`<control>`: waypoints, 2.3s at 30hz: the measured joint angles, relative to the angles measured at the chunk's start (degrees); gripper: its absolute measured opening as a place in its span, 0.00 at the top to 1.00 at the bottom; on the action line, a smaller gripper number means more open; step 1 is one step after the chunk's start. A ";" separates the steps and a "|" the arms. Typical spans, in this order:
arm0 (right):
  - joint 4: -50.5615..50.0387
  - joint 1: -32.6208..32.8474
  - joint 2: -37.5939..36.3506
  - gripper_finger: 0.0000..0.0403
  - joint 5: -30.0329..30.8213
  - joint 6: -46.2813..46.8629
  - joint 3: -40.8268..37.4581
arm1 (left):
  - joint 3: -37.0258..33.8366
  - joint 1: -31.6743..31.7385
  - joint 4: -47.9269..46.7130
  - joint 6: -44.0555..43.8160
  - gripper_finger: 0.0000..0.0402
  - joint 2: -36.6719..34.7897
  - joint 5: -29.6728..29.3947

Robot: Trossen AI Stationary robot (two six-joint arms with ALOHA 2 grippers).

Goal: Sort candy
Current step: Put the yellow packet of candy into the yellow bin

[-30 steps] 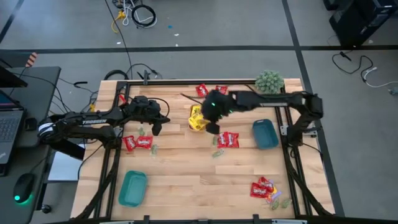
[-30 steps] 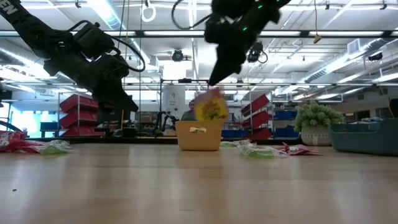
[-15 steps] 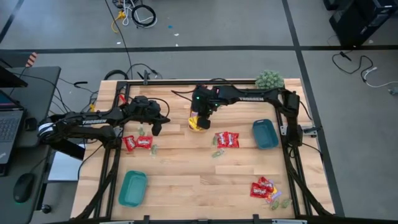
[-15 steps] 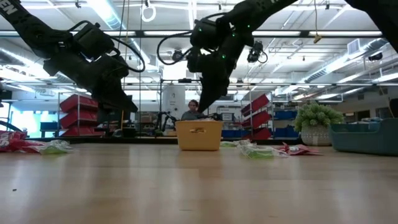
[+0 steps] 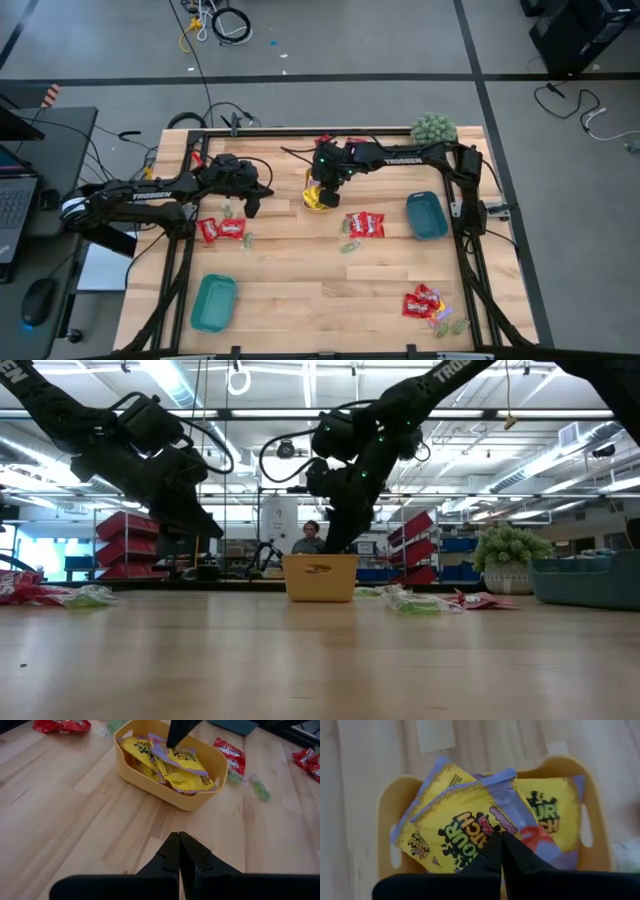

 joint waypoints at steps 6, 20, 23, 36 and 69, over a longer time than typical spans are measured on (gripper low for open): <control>1.04 1.36 -0.31 0.99 -1.07 0.16 0.42 | 0.00 0.00 0.52 0.00 1.00 0.00 0.00; -11.88 13.88 -22.44 0.95 0.04 12.29 -11.01 | 0.01 0.00 0.70 1.51 1.00 0.00 0.02; -10.45 17.96 -27.79 0.95 0.88 21.53 -21.01 | 0.00 0.00 0.79 1.53 1.00 0.00 0.02; -8.89 41.65 -45.38 0.78 -1.75 60.46 -43.14 | 0.00 -0.01 -0.05 1.52 1.00 0.00 0.04; 1.84 56.65 -46.53 0.81 -7.21 84.12 -52.88 | 0.00 -0.02 0.19 1.11 1.00 0.00 -0.42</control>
